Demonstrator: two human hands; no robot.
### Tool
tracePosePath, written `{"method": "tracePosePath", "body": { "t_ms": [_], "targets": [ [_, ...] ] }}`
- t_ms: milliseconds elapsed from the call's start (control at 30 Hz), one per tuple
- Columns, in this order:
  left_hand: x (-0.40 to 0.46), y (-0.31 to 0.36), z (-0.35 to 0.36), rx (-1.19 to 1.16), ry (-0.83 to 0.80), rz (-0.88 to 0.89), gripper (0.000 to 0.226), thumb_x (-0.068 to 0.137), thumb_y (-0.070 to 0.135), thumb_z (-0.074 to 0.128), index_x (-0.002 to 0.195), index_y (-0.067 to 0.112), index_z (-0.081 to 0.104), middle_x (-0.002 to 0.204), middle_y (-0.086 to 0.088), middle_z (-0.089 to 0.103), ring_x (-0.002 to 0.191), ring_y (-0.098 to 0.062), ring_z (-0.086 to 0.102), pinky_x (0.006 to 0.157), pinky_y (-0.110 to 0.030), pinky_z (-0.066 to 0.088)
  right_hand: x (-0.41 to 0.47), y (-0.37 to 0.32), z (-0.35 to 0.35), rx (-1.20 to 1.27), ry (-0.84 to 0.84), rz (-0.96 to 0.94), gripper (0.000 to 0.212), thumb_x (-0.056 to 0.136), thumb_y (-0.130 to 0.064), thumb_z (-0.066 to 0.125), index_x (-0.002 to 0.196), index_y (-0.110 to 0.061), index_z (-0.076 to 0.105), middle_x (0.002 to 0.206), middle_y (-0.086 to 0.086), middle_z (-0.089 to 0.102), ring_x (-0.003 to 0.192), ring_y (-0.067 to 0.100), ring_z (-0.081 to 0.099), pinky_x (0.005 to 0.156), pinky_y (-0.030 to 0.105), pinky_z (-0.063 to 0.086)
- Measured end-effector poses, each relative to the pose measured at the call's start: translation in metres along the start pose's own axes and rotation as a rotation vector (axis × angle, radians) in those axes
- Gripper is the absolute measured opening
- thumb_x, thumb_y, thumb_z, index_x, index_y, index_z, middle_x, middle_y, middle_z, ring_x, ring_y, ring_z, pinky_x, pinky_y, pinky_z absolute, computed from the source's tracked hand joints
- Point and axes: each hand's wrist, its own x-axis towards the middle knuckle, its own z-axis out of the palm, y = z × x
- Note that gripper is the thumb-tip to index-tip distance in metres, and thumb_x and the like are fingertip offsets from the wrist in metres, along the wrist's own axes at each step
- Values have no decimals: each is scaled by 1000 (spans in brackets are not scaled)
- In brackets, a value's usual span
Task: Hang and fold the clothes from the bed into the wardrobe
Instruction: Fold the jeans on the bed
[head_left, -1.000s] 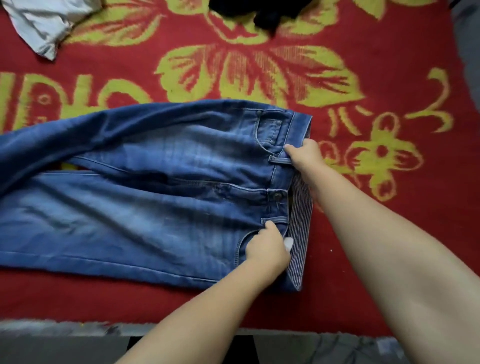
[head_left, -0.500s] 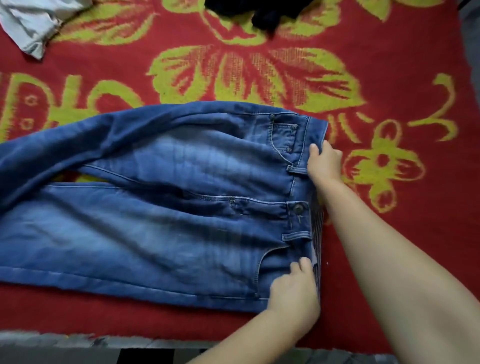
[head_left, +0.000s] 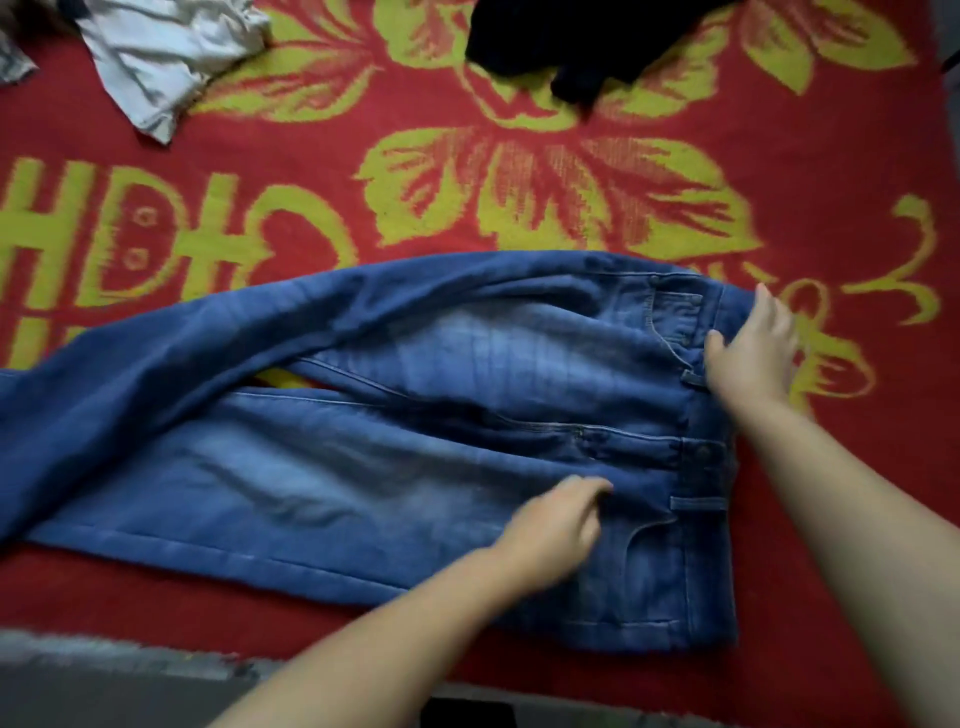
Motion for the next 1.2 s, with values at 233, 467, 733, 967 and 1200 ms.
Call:
{"method": "tracePosePath", "body": {
  "t_ms": [233, 467, 733, 967, 1200],
  "targets": [
    [-39, -100, -180, 352, 770, -207, 30, 87, 9, 58, 116, 3, 56, 106, -16, 56, 102, -35, 52, 84, -44, 41, -73, -153, 56, -42, -217, -652, 52, 91, -5, 49, 142, -14, 45, 154, 9, 30, 144, 23, 24, 116, 44, 18],
    [-95, -221, -245, 566, 681, -661, 62, 84, 23, 64, 137, 6, 39, 143, -17, 36, 133, -32, 31, 108, -49, 21, -101, -237, 123, -332, -338, -730, 49, 94, -13, 49, 141, -20, 41, 157, 10, 21, 147, 21, 12, 116, 53, 1],
    [-150, -258, -368, 283, 601, -383, 21, 91, 7, 52, 107, 10, 64, 105, -13, 66, 102, -33, 59, 80, -40, 43, -105, -277, 114, -193, -187, -569, 15, 94, -15, 47, 103, -6, 55, 88, 21, 64, 93, 38, 58, 93, 44, 35],
    [-189, -243, -526, -118, -256, -391, 13, 90, 31, 60, 94, 24, 69, 89, 0, 73, 78, -12, 68, 66, -27, 54, -86, -316, 63, -182, -420, -556, 27, 81, -34, 42, 61, -17, 47, 56, 3, 48, 62, 28, 46, 57, 38, 38],
    [-141, -326, -585, 756, 73, -845, 27, 84, 10, 59, 109, 2, 64, 101, -17, 65, 92, -31, 63, 72, -31, 48, -79, -357, 129, -327, -124, -379, 39, 96, -15, 46, 135, -9, 48, 138, 22, 45, 129, 37, 39, 109, 51, 25]
  ]
}}
